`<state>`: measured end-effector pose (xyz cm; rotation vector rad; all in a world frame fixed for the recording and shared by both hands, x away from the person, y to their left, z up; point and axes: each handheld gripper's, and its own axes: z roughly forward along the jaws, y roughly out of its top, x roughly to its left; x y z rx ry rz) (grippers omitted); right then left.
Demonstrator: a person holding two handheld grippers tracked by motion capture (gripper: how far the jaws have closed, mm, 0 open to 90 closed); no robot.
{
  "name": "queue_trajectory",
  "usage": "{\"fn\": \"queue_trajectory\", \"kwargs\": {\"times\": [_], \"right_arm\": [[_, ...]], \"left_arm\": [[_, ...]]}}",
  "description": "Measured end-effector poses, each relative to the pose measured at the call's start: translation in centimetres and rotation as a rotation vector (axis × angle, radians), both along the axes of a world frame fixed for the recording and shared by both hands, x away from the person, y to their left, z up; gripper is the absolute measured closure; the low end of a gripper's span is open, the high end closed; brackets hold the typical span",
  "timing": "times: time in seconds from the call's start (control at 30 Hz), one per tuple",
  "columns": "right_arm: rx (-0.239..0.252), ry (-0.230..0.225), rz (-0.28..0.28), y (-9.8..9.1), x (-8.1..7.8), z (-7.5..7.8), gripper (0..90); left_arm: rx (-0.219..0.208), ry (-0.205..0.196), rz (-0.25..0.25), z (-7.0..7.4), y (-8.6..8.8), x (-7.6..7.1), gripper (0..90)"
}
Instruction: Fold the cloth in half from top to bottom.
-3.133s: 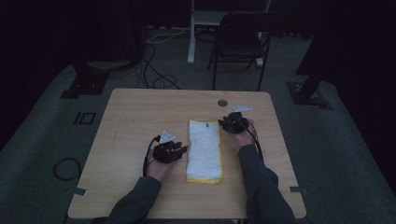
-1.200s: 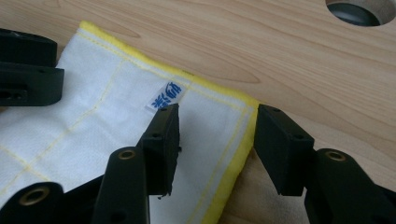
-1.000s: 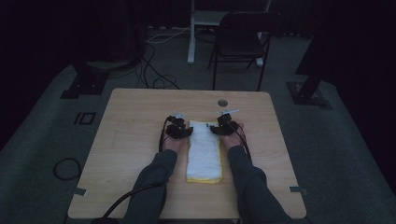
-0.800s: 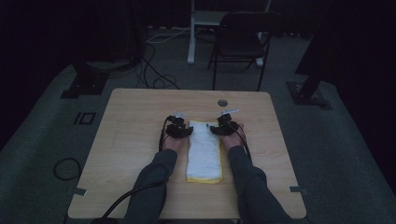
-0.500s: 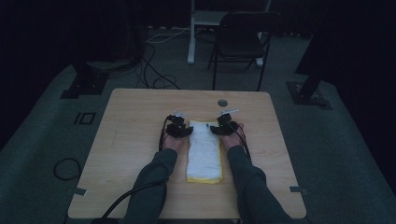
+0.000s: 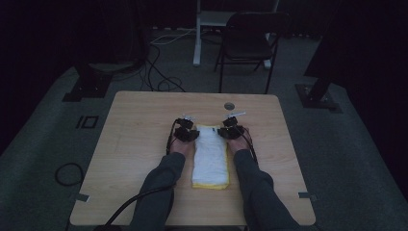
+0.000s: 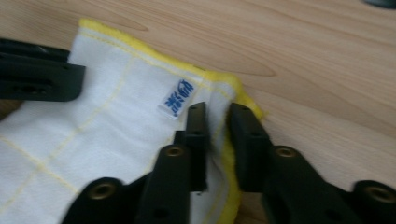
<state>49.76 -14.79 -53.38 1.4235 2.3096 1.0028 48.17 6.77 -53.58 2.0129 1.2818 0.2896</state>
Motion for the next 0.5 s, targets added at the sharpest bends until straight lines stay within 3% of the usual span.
{"fn": "queue_trajectory", "kwargs": {"times": [0.13,0.5], "right_arm": [[0.003,0.011,0.011,-0.1,0.2,0.1,84.4],[0.039,-0.023,0.004,-0.4,0.0,0.9,85.0]], "left_arm": [[-0.017,0.021,-0.003,0.1,0.2,0.3,87.0],[-0.027,-0.019,-0.004,1.1,0.3,0.4,87.5]]}}
